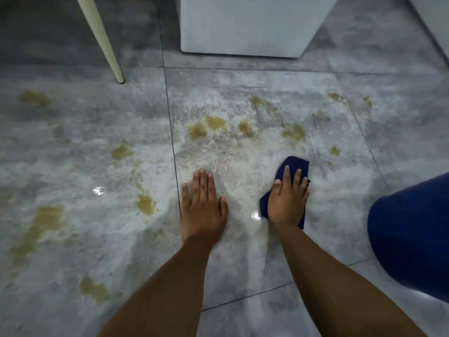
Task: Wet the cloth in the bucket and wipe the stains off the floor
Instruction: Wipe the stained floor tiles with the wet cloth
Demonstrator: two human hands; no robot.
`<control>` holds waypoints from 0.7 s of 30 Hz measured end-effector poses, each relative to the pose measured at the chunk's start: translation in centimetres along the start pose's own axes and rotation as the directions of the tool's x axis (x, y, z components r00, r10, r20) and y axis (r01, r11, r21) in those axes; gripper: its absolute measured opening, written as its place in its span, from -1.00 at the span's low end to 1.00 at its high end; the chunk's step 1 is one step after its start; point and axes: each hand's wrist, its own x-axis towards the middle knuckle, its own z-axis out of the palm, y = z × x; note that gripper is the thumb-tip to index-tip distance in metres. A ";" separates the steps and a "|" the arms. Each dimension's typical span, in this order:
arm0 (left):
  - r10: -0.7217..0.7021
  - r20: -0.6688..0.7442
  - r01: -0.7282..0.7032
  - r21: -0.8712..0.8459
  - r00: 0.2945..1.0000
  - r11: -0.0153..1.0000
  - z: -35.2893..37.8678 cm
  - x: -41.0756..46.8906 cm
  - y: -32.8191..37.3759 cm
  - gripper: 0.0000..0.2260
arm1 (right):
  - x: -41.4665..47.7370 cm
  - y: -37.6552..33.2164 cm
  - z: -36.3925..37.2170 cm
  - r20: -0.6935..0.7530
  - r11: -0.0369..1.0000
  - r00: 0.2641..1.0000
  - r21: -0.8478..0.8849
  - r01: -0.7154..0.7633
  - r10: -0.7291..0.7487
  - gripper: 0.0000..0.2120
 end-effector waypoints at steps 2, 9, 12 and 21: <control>-0.009 0.018 0.010 -0.014 1.000 1.000 -0.1 0.1 -0.1 -0.42 | -2.4 0.0 0.0 -0.030 0.986 0.986 0.026 -0.162 0.163 -0.51; 0.000 0.048 0.001 -0.012 0.999 1.000 -0.5 0.2 -0.2 -0.42 | -5.9 -2.5 -0.3 0.137 0.999 0.990 -0.046 0.019 -0.012 -0.49; 0.014 0.026 -0.014 -0.007 1.000 1.000 -0.4 -0.2 -0.4 -0.42 | -1.2 -1.1 -1.4 0.162 0.980 0.969 -0.037 0.196 -0.187 -0.51; -0.034 0.014 0.032 0.127 0.999 0.991 2.0 3.6 4.4 -0.41 | 6.3 9.8 -1.9 0.144 0.972 0.962 0.014 0.233 -0.233 -0.47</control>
